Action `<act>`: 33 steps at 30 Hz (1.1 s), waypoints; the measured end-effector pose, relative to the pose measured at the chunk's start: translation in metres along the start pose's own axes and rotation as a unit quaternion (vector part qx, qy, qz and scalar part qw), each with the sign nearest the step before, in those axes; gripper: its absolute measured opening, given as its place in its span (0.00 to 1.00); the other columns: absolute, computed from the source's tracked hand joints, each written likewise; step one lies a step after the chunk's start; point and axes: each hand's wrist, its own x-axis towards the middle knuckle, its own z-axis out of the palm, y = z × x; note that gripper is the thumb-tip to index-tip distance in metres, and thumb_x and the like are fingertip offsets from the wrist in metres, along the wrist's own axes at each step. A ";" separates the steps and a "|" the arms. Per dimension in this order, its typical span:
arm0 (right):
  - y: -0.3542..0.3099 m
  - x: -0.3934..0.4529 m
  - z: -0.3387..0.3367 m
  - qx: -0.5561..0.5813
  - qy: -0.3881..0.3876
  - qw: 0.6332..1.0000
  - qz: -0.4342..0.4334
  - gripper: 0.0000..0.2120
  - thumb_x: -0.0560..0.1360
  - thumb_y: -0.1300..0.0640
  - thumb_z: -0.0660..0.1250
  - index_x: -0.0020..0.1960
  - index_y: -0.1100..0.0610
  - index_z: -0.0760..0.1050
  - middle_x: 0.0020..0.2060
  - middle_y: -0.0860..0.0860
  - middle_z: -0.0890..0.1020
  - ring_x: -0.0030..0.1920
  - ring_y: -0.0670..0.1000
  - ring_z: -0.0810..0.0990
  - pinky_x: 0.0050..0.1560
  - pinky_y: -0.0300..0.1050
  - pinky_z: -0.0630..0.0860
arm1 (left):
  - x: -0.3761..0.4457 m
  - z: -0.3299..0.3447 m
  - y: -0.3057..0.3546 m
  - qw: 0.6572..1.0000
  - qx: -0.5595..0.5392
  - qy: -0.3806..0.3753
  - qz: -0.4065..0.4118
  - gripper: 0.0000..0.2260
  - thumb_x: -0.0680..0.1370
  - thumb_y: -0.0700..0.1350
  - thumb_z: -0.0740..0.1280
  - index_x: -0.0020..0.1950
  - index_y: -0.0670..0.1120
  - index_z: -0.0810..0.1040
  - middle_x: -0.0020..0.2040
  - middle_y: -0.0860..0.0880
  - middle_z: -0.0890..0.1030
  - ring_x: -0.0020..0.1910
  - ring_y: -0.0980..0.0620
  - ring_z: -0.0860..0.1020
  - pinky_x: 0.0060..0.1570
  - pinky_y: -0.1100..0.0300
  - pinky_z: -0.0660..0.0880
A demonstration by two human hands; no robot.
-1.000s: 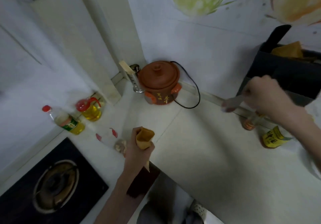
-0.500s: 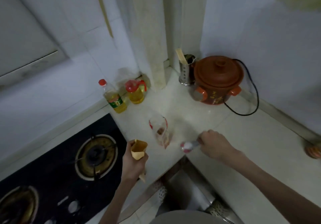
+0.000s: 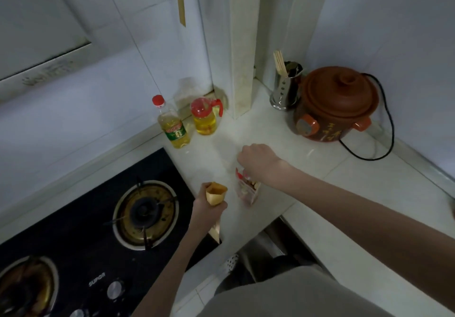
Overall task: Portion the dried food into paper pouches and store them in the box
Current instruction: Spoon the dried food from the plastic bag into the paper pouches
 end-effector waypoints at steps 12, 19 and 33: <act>0.079 0.000 0.079 0.336 -0.024 0.923 0.189 0.05 0.72 0.66 0.61 0.43 0.64 0.75 0.39 0.62 0.78 0.32 0.56 0.80 0.27 0.40 0.72 | 0.036 0.010 0.012 0.998 0.044 -0.023 0.041 0.21 0.63 0.45 0.69 0.56 0.47 0.72 0.43 0.49 0.77 0.41 0.50 0.77 0.40 0.55 0.75; 0.097 -0.031 0.139 0.420 -0.043 0.857 0.295 0.07 0.67 0.72 0.61 0.35 0.62 0.70 0.29 0.57 0.77 0.24 0.48 0.76 0.20 0.34 0.70 | 0.068 0.026 0.006 0.991 0.087 -0.100 -0.009 0.17 0.70 0.41 0.72 0.47 0.61 0.71 0.43 0.55 0.78 0.37 0.60 0.78 0.26 0.73 0.70; 0.078 -0.031 0.183 0.484 0.006 0.834 0.266 0.20 0.65 0.73 0.62 0.23 0.53 0.62 0.25 0.54 0.75 0.27 0.49 0.73 0.27 0.39 0.67 | 0.116 0.066 0.001 0.981 0.107 -0.134 -0.093 0.17 0.72 0.40 0.71 0.59 0.47 0.72 0.54 0.48 0.78 0.53 0.49 0.77 0.46 0.58 0.72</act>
